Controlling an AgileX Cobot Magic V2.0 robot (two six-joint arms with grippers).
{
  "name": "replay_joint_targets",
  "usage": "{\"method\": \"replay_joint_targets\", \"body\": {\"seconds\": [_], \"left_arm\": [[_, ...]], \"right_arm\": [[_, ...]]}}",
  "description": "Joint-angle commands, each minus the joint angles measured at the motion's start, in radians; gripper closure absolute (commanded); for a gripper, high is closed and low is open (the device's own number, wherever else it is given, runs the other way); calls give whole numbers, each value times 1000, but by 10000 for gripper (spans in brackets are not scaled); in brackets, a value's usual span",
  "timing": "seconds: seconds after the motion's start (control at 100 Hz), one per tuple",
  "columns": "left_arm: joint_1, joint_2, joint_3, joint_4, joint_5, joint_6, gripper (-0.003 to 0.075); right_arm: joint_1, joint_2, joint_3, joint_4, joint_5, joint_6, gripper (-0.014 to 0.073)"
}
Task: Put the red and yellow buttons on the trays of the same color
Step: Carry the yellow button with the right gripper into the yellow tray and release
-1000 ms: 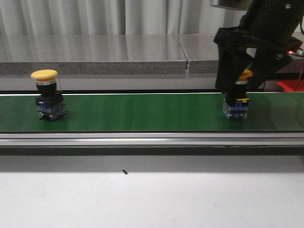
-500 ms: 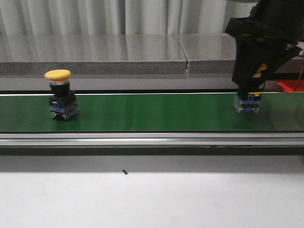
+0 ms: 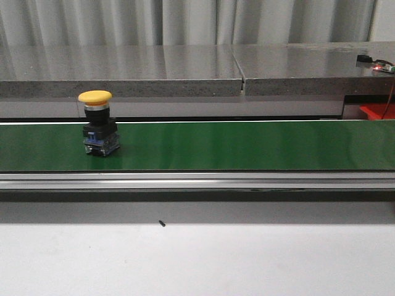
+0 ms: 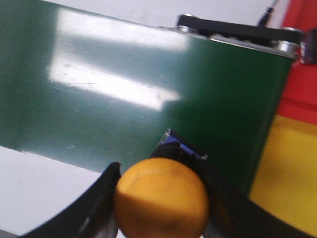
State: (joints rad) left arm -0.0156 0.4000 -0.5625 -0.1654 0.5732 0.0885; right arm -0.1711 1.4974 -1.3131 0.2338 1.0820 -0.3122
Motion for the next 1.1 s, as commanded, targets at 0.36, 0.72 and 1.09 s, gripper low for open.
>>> {"method": "replay_joint_targets", "body": {"seconds": [0.36, 0.72, 1.09], "left_arm": [[-5, 9, -27, -17, -72, 0, 741], [-5, 9, -27, -17, -72, 0, 741], [-5, 9, -27, -17, -72, 0, 741]], "right_arm": [[-276, 23, -33, 13, -100, 8, 255], [-306, 251, -33, 14, -159, 8, 255], [-307, 346, -33, 32, -217, 8, 255]]}}
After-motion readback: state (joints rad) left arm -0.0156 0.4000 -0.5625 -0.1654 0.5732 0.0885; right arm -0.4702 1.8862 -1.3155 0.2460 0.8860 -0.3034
